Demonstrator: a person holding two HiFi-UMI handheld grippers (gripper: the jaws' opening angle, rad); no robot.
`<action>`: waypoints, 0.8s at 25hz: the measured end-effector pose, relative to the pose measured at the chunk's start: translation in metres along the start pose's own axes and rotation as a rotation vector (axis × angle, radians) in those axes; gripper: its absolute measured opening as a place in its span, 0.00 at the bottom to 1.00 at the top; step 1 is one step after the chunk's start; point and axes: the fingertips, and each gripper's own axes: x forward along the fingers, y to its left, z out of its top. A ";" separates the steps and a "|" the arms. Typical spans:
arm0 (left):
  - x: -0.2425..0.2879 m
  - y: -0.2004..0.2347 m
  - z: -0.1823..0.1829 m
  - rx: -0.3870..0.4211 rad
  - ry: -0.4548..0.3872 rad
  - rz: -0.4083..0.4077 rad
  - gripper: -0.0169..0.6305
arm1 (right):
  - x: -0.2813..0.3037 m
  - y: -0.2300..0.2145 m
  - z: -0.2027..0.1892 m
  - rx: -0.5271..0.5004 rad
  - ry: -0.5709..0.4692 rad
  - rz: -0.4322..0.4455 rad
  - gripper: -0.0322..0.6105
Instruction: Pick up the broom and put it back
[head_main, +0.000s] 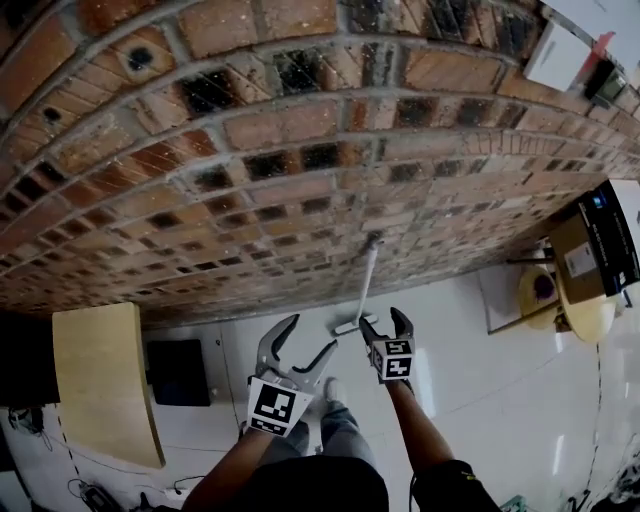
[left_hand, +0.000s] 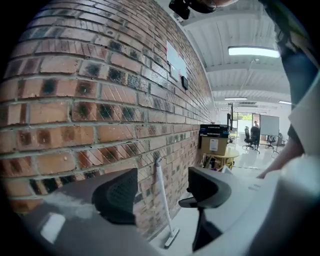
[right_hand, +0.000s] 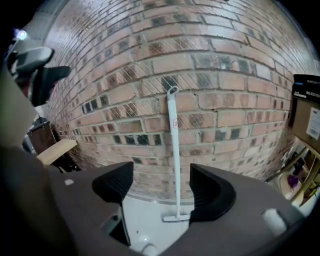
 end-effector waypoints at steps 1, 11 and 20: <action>-0.005 0.004 -0.002 -0.011 0.005 0.018 0.52 | 0.016 -0.002 0.004 0.001 0.012 0.001 0.61; -0.043 0.044 -0.004 -0.229 -0.022 0.197 0.52 | 0.120 -0.027 0.055 0.045 0.081 0.008 0.53; -0.057 0.049 -0.009 -0.258 -0.032 0.238 0.52 | 0.131 -0.039 0.062 0.090 0.107 0.003 0.23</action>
